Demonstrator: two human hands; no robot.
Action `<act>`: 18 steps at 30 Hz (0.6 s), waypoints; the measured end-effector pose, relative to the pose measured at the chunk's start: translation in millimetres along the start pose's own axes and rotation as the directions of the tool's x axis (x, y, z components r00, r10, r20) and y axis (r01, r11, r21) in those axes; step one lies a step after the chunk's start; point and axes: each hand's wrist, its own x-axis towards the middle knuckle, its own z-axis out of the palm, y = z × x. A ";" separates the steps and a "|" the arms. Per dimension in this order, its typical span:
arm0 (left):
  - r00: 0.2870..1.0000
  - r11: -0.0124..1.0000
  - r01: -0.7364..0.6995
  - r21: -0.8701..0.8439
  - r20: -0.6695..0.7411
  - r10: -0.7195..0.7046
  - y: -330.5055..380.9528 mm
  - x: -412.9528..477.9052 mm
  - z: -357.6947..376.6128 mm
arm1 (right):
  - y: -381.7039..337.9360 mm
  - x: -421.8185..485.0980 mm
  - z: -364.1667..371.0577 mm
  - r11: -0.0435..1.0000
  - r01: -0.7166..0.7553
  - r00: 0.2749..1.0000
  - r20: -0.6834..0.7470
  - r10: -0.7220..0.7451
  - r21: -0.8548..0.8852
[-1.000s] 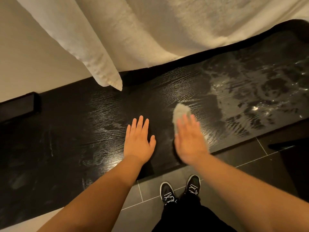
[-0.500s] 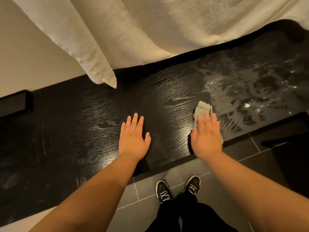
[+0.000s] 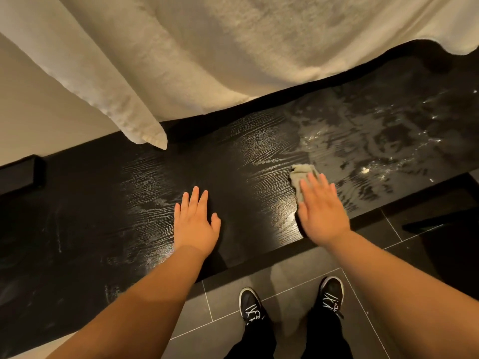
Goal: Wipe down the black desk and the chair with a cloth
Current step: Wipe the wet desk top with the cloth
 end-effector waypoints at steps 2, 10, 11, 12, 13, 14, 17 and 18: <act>0.997 0.996 0.082 -0.030 0.006 -0.082 16.9 -2.5 0.0 | 8.7 5.7 -2.8 0.998 -0.064 0.997 -0.033 0.064 0.014; 0.997 0.999 0.026 -0.023 0.068 -0.024 142.7 -22.6 13.5 | 18.4 -6.1 3.5 0.909 0.417 0.907 0.071 -0.415 -0.009; 0.997 1.000 0.016 -0.018 0.071 -0.015 155.0 -24.4 15.0 | 35.7 -1.3 1.0 0.914 0.406 0.912 0.068 -0.405 -0.005; 0.997 0.999 0.028 -0.021 0.073 -0.027 164.8 -24.9 15.9 | 55.7 4.2 -2.7 0.931 0.364 0.930 0.058 -0.363 -0.006; 0.996 0.998 0.057 -0.030 0.076 -0.054 172.5 -24.2 16.5 | 77.8 10.2 -7.0 0.951 0.308 0.950 0.046 -0.307 -0.009; 0.993 0.996 0.086 -0.038 0.080 -0.083 178.3 -22.8 17.4 | 99.7 15.8 -12.5 0.967 0.255 0.966 0.040 -0.255 -0.012; 0.990 0.992 0.118 -0.033 0.086 -0.115 190.1 -17.0 19.0 | 138.9 25.8 -24.4 0.985 0.173 0.985 0.021 -0.173 -0.008; 0.989 0.992 0.120 -0.031 0.088 -0.117 193.2 -13.9 19.2 | 138.0 26.6 -25.3 0.988 0.153 0.988 0.009 -0.153 -0.003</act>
